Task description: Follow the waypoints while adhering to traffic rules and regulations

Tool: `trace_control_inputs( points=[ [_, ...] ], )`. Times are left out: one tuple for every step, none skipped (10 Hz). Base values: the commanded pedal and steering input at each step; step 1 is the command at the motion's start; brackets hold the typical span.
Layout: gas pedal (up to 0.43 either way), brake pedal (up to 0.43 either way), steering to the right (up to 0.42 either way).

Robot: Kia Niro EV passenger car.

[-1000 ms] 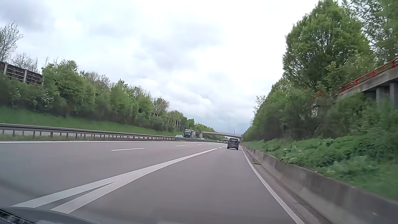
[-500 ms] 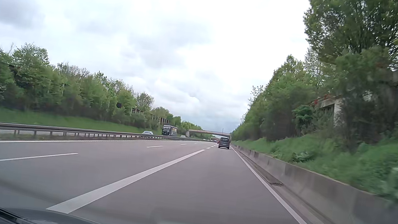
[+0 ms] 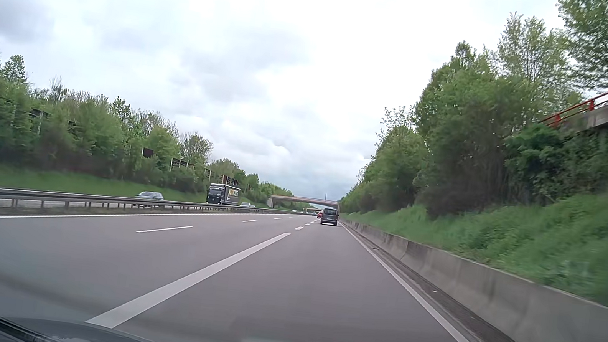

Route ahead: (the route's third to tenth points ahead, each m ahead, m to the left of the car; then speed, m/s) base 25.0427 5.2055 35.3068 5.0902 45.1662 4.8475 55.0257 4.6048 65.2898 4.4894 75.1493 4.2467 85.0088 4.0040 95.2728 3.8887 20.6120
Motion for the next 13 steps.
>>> trace_control_inputs(
  points=[
    [0.311, 0.012, 0.011],
    [0.311, 0.012, 0.009],
    [0.319, 0.012, 0.008],
    [0.319, 0.012, 0.006],
    [0.331, 0.012, 0.006],
    [0.370, 0.012, 0.003],
    [0.390, 0.012, -0.003],
    [0.390, 0.012, -0.006],
    [0.390, 0.012, -0.006],
    [0.398, 0.012, -0.006],
    [0.409, 0.012, -0.005],
    [0.421, 0.012, -0.004],
    [0.429, 0.012, -0.004]
  ],
)
